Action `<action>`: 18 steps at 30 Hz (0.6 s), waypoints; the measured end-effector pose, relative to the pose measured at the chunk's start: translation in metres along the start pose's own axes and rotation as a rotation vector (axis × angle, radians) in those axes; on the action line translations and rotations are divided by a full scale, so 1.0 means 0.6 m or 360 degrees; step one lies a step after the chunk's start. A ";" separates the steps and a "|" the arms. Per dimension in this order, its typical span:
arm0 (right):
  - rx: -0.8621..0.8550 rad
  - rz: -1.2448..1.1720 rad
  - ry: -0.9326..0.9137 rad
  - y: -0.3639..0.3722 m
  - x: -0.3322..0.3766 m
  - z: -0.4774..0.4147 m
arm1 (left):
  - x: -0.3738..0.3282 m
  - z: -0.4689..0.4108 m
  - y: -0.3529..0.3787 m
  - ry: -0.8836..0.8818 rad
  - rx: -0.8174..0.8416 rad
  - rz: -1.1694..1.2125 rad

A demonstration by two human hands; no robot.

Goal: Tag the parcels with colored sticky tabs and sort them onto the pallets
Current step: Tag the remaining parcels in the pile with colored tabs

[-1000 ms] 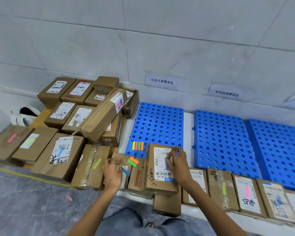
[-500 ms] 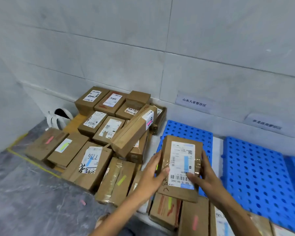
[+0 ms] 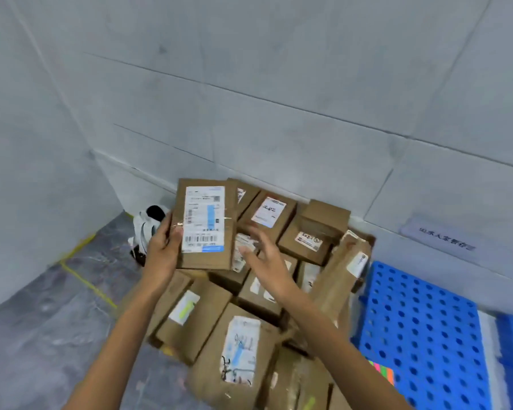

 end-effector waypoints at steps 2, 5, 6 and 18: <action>-0.0019 0.0083 0.0137 0.031 -0.048 -0.047 | 0.064 -0.084 -0.046 -0.0051 0.0007 -0.0191; -0.0151 0.0109 0.0351 0.045 -0.126 -0.083 | 0.156 -0.179 -0.066 -0.0163 0.0124 -0.0398; -0.0199 0.0130 0.0423 0.048 -0.150 -0.094 | 0.178 -0.203 -0.064 -0.0192 0.0164 -0.0435; -0.0247 0.0770 0.0687 0.114 -0.275 -0.157 | 0.398 -0.273 0.017 -0.0649 0.0776 -0.0603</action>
Point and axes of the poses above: each hand's wrist, its own z-axis away from the middle knuckle, its own y-axis out of the palm, x = y × z, the point moved 10 cm from there along -z, towards the middle knuckle, and after that the axes turned 2 degrees about z, right-handed, at the moved point
